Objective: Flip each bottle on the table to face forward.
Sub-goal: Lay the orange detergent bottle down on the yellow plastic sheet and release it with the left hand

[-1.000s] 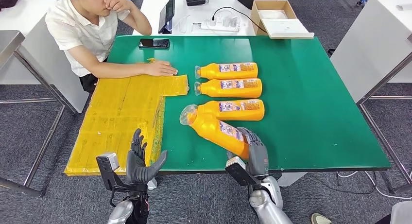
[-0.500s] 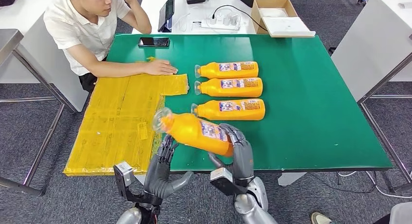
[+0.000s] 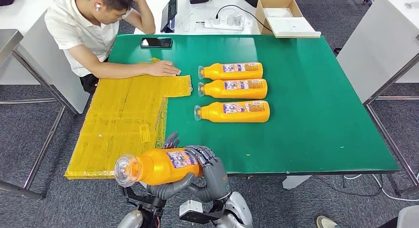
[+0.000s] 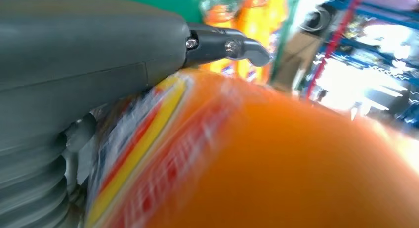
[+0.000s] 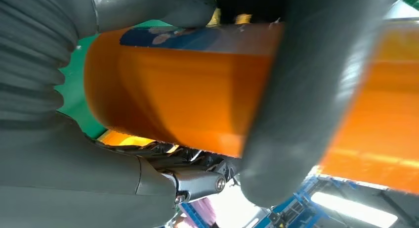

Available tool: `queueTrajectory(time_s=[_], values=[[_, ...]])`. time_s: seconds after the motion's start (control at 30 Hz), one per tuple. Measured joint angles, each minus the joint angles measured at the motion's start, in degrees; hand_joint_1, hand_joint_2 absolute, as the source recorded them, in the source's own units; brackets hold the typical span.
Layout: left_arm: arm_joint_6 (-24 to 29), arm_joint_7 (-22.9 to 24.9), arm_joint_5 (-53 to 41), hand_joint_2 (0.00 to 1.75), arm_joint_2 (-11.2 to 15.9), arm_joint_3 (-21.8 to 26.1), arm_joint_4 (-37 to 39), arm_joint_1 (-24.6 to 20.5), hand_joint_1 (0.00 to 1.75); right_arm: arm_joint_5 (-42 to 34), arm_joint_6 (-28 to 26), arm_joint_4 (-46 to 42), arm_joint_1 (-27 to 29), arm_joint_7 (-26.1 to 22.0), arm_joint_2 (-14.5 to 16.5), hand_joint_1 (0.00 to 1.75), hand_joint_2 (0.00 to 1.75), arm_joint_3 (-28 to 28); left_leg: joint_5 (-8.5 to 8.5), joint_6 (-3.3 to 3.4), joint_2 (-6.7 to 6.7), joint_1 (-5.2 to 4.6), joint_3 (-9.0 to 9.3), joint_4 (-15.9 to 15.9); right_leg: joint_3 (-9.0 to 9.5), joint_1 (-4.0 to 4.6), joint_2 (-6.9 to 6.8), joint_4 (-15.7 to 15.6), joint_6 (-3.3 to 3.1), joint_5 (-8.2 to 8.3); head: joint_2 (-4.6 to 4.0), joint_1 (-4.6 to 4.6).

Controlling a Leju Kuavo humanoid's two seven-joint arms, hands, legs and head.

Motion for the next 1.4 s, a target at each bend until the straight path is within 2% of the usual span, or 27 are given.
queueTrajectory(time_s=[0.2,0.37,0.4,0.43,0.47,0.5,0.53,0.57,0.6,0.73,0.87,0.97,1.1,1.23,1.4], values=[[1.30,0.82,4.23,1.75,-0.50,0.82,0.48,0.30,0.00,-0.68,-0.10,1.37,-0.90,-0.01,0.78,1.75,1.75,2.21,0.00,0.00,0.01,0.01,0.00,0.00,-0.02,0.01,0.00,0.00,0.00,0.00,0.00,-0.01],[0.21,0.13,7.61,1.75,-0.56,0.94,0.44,0.47,0.00,-2.99,1.49,3.15,-2.11,0.09,0.81,1.75,1.75,4.33,0.00,0.00,0.01,0.01,0.00,0.00,-0.03,0.01,0.00,0.00,0.00,0.00,0.00,-0.01],[0.11,0.10,7.74,1.75,-0.56,0.94,0.44,0.54,0.44,-3.14,1.56,3.41,-2.26,0.09,0.81,1.74,1.75,4.59,0.00,0.00,0.01,0.01,0.00,0.00,-0.03,0.01,0.00,0.00,0.00,0.00,0.00,-0.01],[0.02,0.09,7.79,1.75,-0.56,0.96,0.44,0.59,0.87,-3.25,1.60,3.63,-2.40,0.09,0.81,1.65,1.75,4.80,0.00,0.00,0.02,0.01,0.00,0.00,-0.03,0.01,0.00,0.00,0.00,0.00,0.00,-0.01],[-0.06,0.08,7.83,1.75,-0.56,0.97,0.44,0.63,1.31,-3.32,1.63,3.81,-2.52,0.09,0.81,1.31,1.75,4.97,0.00,0.00,0.02,0.01,0.00,0.00,-0.03,0.01,0.00,0.00,0.00,0.00,0.00,0.00],[-0.27,-0.02,8.03,1.75,-0.56,0.99,0.43,0.66,1.75,-3.43,1.78,3.98,-2.63,0.11,0.81,0.88,1.75,5.11,0.00,0.00,0.01,0.00,0.00,0.00,-0.03,0.01,0.00,0.00,0.00,0.00,0.00,0.00],[-0.66,-0.27,8.33,1.75,-0.56,1.03,0.40,0.69,1.75,-3.66,2.06,4.15,-2.72,0.16,0.81,0.45,1.75,5.27,0.00,0.00,0.01,0.00,-0.01,0.00,-0.03,0.01,0.00,0.00,0.00,0.00,0.00,0.01],[-1.18,-0.65,8.72,1.75,-0.56,1.09,0.29,0.73,1.75,-3.97,2.61,4.33,-2.80,0.27,0.80,0.10,1.75,5.51,0.00,0.00,0.02,0.00,-0.01,0.00,-0.03,0.00,0.00,0.00,0.00,0.00,0.00,0.00],[-1.67,-1.13,9.12,1.75,-0.55,1.22,0.11,0.75,1.75,-4.31,3.41,4.52,-2.84,0.44,0.80,0.00,1.75,5.82,0.00,0.00,0.02,0.00,-0.02,0.00,-0.04,0.01,0.01,0.00,0.00,0.00,0.01,0.00],[-1.65,-2.53,9.39,1.75,-0.48,2.40,-0.99,0.90,1.75,-4.58,6.13,5.31,-3.00,0.95,0.73,0.00,0.00,7.16,0.00,0.00,0.02,0.01,-0.02,0.00,-0.06,0.01,0.01,0.00,0.00,0.00,0.01,-0.01],[2.21,-3.75,6.77,1.75,-0.61,3.45,-2.31,1.12,1.75,-4.55,6.75,5.76,-3.05,0.82,0.53,0.00,0.00,8.06,0.00,0.00,0.03,0.01,-0.02,0.00,-0.08,0.01,0.01,0.00,0.00,0.00,-0.01,-0.01],[9.23,-4.81,-0.14,1.75,-0.79,4.08,-2.86,0.71,1.75,-4.91,6.34,5.83,-2.81,0.31,0.38,0.00,0.00,8.33,0.00,0.00,0.02,0.01,-0.02,0.00,-0.07,0.01,0.01,0.00,0.00,0.00,0.00,0.01],[18.88,-5.33,-9.09,1.75,-0.31,6.27,-1.09,-2.53,1.75,-6.92,3.92,5.31,-1.02,-0.02,0.26,0.00,0.00,8.57,0.01,0.00,-0.01,0.02,-0.04,0.00,-0.05,0.01,0.00,0.01,0.00,0.00,0.00,0.00],[22.29,-5.68,-12.83,1.75,0.79,8.73,1.20,-4.73,1.75,-9.07,1.36,3.49,0.30,-0.04,-0.26,0.00,0.00,8.50,0.01,-0.01,0.03,0.03,-0.03,0.00,-0.06,0.02,0.00,0.02,-0.01,0.00,0.00,-0.01],[26.67,-4.96,-19.49,1.75,1.84,10.82,2.26,-5.19,1.75,-14.00,-1.35,0.49,1.98,-0.04,-1.26,0.00,0.00,8.34,0.01,-0.01,0.01,0.02,-0.05,0.00,-0.06,0.01,0.00,0.02,0.00,0.00,0.00,0.02]])
